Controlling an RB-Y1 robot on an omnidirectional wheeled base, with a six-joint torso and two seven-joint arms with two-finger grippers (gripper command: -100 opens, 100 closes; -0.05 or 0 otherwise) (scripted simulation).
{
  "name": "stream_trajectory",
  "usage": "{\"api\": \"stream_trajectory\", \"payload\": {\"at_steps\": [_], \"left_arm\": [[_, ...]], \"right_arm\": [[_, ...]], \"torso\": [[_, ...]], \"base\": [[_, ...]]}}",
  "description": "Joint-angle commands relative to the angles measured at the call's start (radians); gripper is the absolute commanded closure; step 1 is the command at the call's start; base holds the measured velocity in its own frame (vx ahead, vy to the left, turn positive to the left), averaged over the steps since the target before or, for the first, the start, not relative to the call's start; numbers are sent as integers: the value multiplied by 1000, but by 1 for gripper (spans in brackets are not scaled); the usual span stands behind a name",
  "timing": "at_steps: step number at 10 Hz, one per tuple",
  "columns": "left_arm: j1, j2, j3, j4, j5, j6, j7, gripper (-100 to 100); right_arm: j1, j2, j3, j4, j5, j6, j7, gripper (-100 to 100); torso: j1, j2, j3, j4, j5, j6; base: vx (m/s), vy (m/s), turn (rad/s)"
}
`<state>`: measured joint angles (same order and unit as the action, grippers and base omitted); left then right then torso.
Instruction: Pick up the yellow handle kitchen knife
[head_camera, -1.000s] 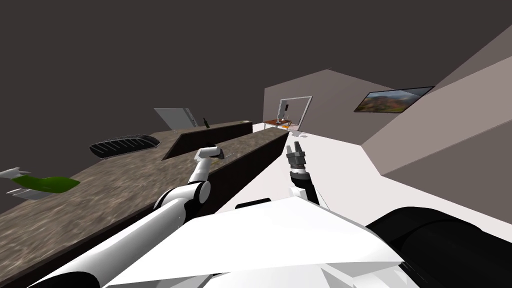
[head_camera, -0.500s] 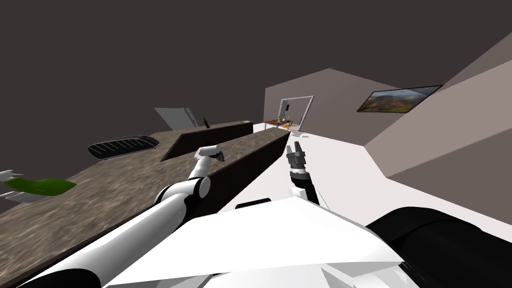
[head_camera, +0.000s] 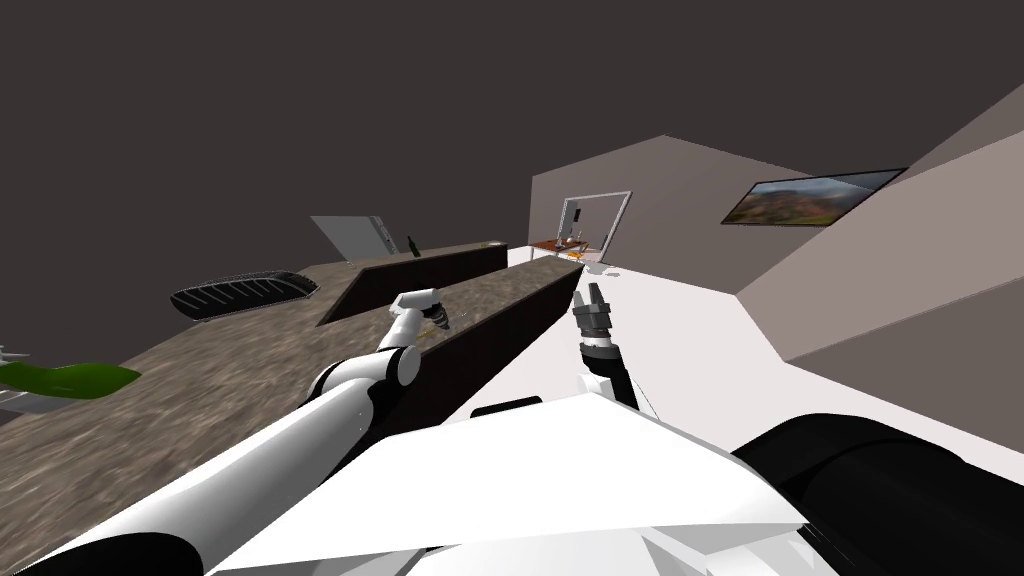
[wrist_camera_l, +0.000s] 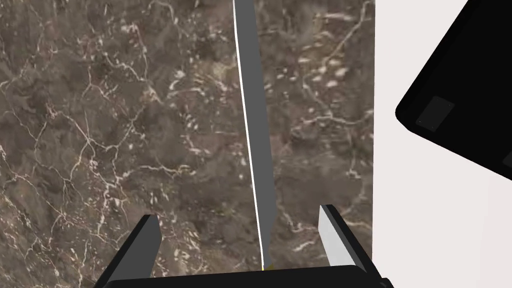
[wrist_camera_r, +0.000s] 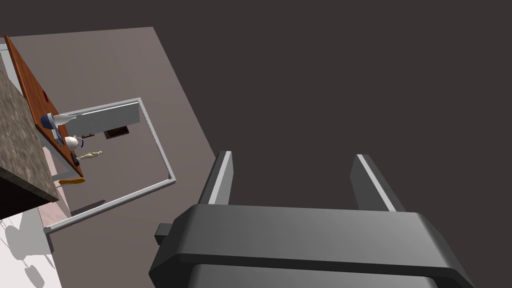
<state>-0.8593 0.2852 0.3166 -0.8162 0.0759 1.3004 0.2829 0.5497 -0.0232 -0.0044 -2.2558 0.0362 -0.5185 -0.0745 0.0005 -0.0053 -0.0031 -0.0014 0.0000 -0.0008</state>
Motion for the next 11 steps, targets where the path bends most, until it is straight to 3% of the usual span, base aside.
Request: {"api": "stream_trajectory", "payload": {"at_steps": [1,8,11], "left_arm": [[-11,2,5,16,-1,47,5,-100],[-85,26,44,175,-4,230,28,-100],[-98,32,53,209,-6,269,33,-100]], "right_arm": [[0,0,0,0,0,0,0,0],[0,0,0,0,0,0,0,0],[0,0,0,0,0,0,0,0]], "torso": [[0,0,0,0,0,0],[0,0,0,0,0,0],[1,0,0,0,0,0]], "base": [[60,1,14],[75,3,19],[66,3,14]]}}
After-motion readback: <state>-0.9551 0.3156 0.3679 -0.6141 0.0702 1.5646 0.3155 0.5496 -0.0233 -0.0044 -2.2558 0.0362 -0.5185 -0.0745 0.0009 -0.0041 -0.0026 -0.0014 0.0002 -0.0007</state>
